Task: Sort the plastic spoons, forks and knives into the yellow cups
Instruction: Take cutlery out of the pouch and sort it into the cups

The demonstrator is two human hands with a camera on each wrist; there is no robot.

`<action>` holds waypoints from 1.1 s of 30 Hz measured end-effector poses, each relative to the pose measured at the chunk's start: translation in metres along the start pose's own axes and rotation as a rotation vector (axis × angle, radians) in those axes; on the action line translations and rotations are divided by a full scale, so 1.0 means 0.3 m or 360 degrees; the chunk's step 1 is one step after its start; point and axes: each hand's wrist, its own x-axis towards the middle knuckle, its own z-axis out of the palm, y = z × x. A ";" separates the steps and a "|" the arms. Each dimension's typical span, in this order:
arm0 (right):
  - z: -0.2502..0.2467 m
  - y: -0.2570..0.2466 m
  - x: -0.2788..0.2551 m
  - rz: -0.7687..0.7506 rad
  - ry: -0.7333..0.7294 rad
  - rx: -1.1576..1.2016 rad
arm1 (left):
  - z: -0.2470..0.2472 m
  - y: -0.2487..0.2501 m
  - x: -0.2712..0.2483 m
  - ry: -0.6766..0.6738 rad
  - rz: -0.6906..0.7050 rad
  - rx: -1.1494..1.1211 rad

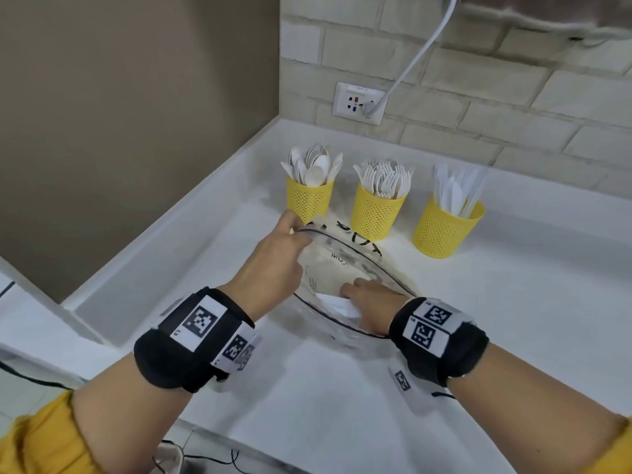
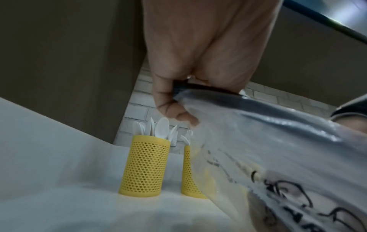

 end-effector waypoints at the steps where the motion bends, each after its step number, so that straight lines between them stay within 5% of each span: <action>1: 0.004 -0.001 -0.008 0.0014 -0.0021 -0.0034 | -0.005 0.006 -0.001 -0.0021 0.0036 -0.0028; 5: -0.006 0.008 -0.042 -0.0004 -0.0049 -0.0037 | -0.019 0.002 0.004 -0.0292 0.0051 0.0007; 9: -0.054 0.038 -0.100 -0.0261 0.0252 0.0428 | 0.011 -0.034 0.016 -0.0727 -0.0141 0.0245; 15: -0.112 0.033 -0.178 -0.0538 0.0482 0.0920 | 0.000 -0.027 0.069 -0.0683 -0.0233 0.0361; 23: -0.189 0.078 -0.219 -0.0181 0.1213 0.1560 | -0.007 -0.095 0.095 -0.0824 -0.0511 0.0399; 27: -0.254 0.150 -0.264 -0.0134 0.1538 0.1917 | -0.044 -0.108 0.098 -0.0760 -0.0459 -0.0045; 33: -0.393 0.375 -0.247 0.0349 0.2266 0.1501 | -0.061 -0.112 0.097 -0.0614 -0.0449 -0.0185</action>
